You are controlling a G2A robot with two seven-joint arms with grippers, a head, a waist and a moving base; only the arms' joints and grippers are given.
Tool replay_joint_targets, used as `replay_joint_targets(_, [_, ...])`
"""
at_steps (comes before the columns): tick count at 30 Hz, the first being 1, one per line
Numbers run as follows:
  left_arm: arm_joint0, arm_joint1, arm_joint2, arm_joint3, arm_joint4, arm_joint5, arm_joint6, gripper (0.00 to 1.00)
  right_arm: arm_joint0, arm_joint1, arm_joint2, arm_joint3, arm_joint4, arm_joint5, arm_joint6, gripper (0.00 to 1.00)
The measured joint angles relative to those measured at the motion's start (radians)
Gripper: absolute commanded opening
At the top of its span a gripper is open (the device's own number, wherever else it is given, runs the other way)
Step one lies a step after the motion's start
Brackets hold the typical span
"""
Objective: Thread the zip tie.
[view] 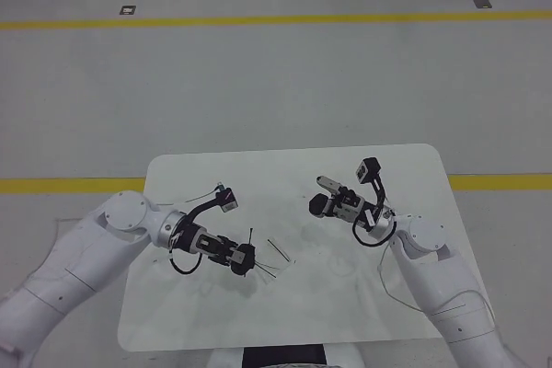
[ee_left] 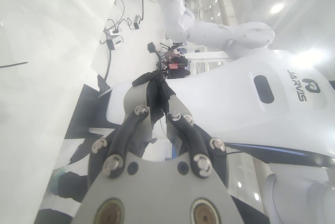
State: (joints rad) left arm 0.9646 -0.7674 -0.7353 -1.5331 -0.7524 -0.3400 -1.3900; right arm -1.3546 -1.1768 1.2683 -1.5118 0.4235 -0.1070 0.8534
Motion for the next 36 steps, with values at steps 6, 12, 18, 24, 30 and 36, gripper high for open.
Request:
replay_joint_targets(6, [0.000, 0.000, 0.000, 0.000, 0.001, 0.000, 0.000, 0.00, -0.001, 0.000, 0.001, -0.001, 0.000, 0.001, -0.002, 1.00])
replay_joint_targets(12, [0.000, 0.000, 0.000, 0.000, 0.001, 0.000, 0.000, 0.00, -0.001, 0.000, 0.001, -0.001, 0.000, 0.001, -0.002, 1.00])
replay_joint_targets(18, [0.000, 0.000, 0.000, 0.000, 0.001, 0.000, 0.000, 0.00, -0.001, 0.000, 0.001, -0.001, 0.000, 0.001, -0.002, 1.00])
replay_joint_targets(24, [0.000, 0.000, 0.000, 0.000, 0.001, 0.000, 0.000, 0.00, -0.001, 0.000, 0.001, -0.001, 0.000, 0.001, -0.002, 1.00])
replay_joint_targets(30, [0.000, 0.000, 0.000, 0.000, 0.001, 0.000, 0.000, 0.00, 0.000, -0.001, -0.018, -0.017, -0.005, 0.009, 0.000, 1.00])
replay_joint_targets(36, [0.000, 0.000, 0.000, 0.000, 0.001, 0.000, 0.000, 0.00, 0.047, -0.008, -0.099, -0.016, -0.037, 0.046, 0.071, 1.00])
